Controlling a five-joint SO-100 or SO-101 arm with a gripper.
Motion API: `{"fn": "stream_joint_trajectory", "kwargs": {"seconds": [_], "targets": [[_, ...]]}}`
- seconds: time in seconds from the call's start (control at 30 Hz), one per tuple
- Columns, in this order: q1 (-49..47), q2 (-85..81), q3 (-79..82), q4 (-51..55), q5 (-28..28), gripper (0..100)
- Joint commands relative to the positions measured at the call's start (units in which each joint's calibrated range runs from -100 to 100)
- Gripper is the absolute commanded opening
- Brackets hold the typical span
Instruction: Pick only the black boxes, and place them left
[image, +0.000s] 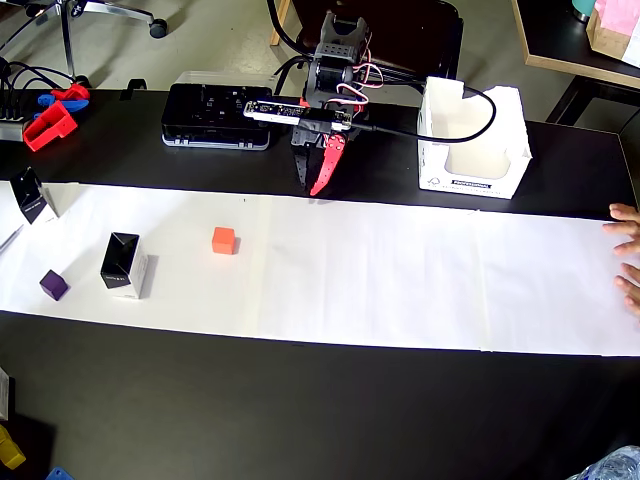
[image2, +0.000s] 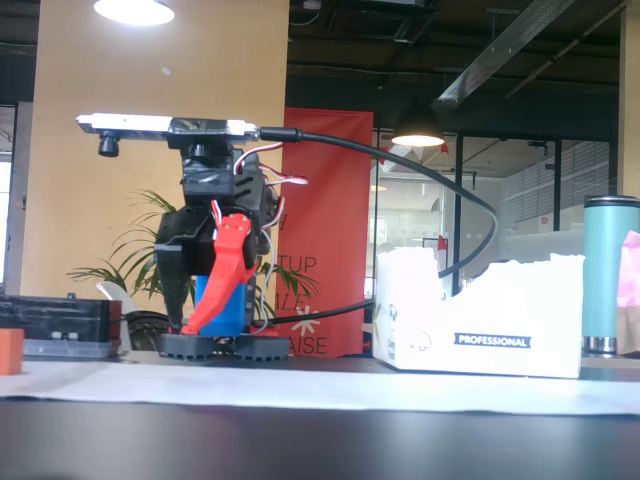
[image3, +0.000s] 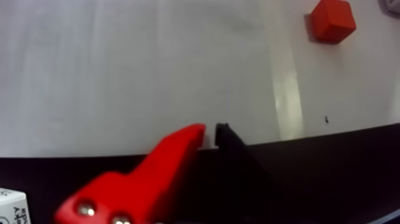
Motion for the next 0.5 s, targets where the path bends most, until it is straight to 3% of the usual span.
{"fn": "stream_joint_trajectory", "kwargs": {"seconds": [0.0, 0.47], "targets": [[-0.82, -0.97, 0.70, 0.07, 0.05, 0], [-0.22, -0.57, -8.34, 0.07, 0.37, 0]]}}
